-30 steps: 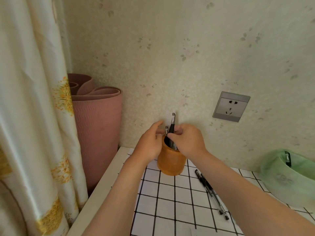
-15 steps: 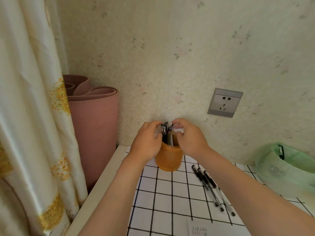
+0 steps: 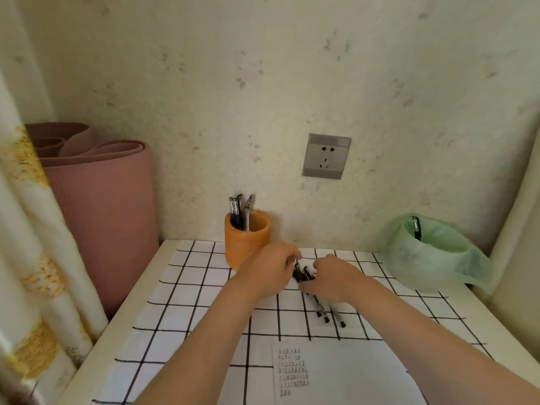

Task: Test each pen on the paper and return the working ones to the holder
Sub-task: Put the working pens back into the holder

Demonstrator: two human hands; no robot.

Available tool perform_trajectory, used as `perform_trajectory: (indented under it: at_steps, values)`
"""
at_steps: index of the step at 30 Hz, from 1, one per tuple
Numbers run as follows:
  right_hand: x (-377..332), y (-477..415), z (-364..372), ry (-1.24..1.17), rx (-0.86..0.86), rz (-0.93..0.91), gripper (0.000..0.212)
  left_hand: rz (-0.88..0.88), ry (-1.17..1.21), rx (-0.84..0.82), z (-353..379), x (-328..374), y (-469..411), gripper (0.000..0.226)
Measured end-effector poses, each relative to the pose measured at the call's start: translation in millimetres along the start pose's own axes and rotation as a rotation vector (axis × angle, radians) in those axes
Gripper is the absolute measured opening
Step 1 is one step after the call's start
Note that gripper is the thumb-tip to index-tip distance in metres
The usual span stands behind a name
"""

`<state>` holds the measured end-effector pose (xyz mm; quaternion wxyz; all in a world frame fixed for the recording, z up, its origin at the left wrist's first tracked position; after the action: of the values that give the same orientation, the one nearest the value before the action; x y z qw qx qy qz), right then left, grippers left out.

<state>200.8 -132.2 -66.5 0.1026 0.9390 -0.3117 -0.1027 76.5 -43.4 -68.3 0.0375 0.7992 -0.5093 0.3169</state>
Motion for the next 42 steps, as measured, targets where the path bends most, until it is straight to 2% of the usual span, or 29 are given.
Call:
perform_trajectory:
  at_steps: [4,7,10,16,20,22,25,27,31,34,36,38,42]
  values:
    - [6.0,-2.8,19.9,-0.019,0.013,0.025,0.045,-0.019,-0.136,-0.084,22.9,-11.0,-1.1,0.048]
    - [0.9,-5.2,23.1,-0.049,0.028,-0.041,0.027,-0.043,-0.191,-0.124,33.7,-17.9,2.1,0.058]
    - [-5.6,-3.9,28.0,0.036,0.043,-0.142,0.028,-0.072,-0.234,-0.096,39.9,-21.2,3.4,0.060]
    - [-13.4,-1.3,33.7,0.142,0.070,-0.200,0.035,-0.128,-0.259,-0.142,34.1,-20.9,-1.0,0.050]
    - [-17.3,-1.1,27.2,0.033,0.020,-0.216,0.032,-0.187,-0.262,-0.206,15.8,-15.0,-0.7,0.018]
    - [-19.8,-0.9,18.4,-0.063,-0.008,-0.229,0.024,-0.205,-0.197,-0.197,1.3,-11.4,-1.8,0.018]
    - [-26.1,-0.9,2.9,-0.197,-0.058,-0.266,0.014,-0.205,-0.010,-0.139,-28.8,-5.4,-4.6,0.025]
    - [-36.5,2.7,-7.8,-0.315,-0.090,-0.310,0.017,-0.156,0.068,-0.096,-51.6,-0.6,-4.9,0.024]
    - [-63.8,14.1,-35.0,-0.565,-0.067,-0.418,0.026,-0.065,0.122,0.136,-98.5,3.8,2.1,0.022]
    - [-82.2,18.6,-57.9,-0.725,-0.067,-0.474,0.019,-0.047,0.336,0.327,-121.8,-3.7,9.9,0.029]
    - [-94.4,18.1,-72.6,-0.828,-0.016,-0.481,0.016,-0.032,0.509,0.465,-131.9,-11.3,13.9,0.039]
    - [-107.8,13.3,-85.1,-0.928,0.083,-0.476,0.013,-0.051,0.638,0.589,-138.9,-20.8,16.5,0.039]
    - [-131.0,-6.7,-97.4,-1.167,0.290,-0.394,0.014,-0.200,0.562,0.757,-135.7,-52.9,20.0,0.024]
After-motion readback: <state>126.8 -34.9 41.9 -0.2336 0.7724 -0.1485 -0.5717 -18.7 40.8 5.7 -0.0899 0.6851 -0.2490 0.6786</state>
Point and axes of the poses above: each hand's wrist, its own y-axis away from the middle knuckle, its own z-axis out of the palm, x = y × z, the point moved 3 cm from there along -y, towards the middle knuckle, and after that the axes turned 5 degrees about z, right-handed, at the moved point
